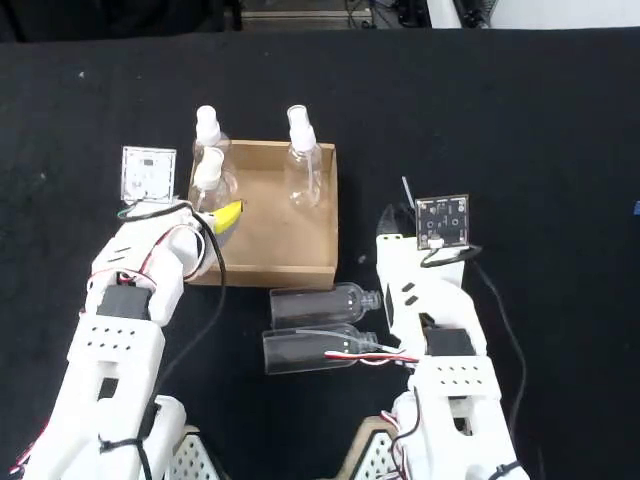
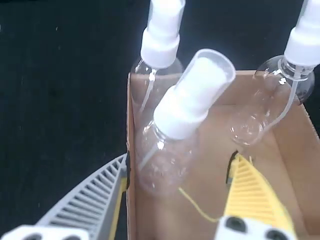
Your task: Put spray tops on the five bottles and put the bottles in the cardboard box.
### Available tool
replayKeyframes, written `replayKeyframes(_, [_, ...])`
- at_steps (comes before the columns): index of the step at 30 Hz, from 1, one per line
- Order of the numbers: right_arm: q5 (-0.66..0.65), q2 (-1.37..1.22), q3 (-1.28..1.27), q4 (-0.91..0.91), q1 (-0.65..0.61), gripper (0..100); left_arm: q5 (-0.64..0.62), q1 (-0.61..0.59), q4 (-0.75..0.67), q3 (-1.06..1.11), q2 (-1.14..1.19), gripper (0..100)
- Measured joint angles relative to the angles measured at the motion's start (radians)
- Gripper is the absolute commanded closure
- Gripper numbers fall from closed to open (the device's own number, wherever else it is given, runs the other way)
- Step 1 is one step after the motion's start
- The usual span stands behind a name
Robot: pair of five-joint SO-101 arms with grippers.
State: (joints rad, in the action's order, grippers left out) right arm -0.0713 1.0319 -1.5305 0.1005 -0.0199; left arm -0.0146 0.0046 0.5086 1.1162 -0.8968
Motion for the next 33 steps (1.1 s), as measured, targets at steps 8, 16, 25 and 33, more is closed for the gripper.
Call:
replayKeyframes(8, [0.000, 0.000, 0.000, 0.000, 0.000, 97.3, -0.301, 0.000, 0.316, -0.086, -0.098, 95])
replayKeyframes(16, [0.000, 0.000, 0.000, 0.000, 0.000, 97.3, -0.091, 0.000, 0.400, -0.075, -0.207, 94])
replayKeyframes(25, [0.000, 0.000, 0.000, 0.000, 0.000, 97.3, -0.006, 0.074, 0.353, -0.002, -0.190, 96])
replayKeyframes(33, [0.000, 0.000, 0.000, 0.000, 0.000, 97.3, -0.005, 0.138, 0.218, -0.002, 0.000, 96])
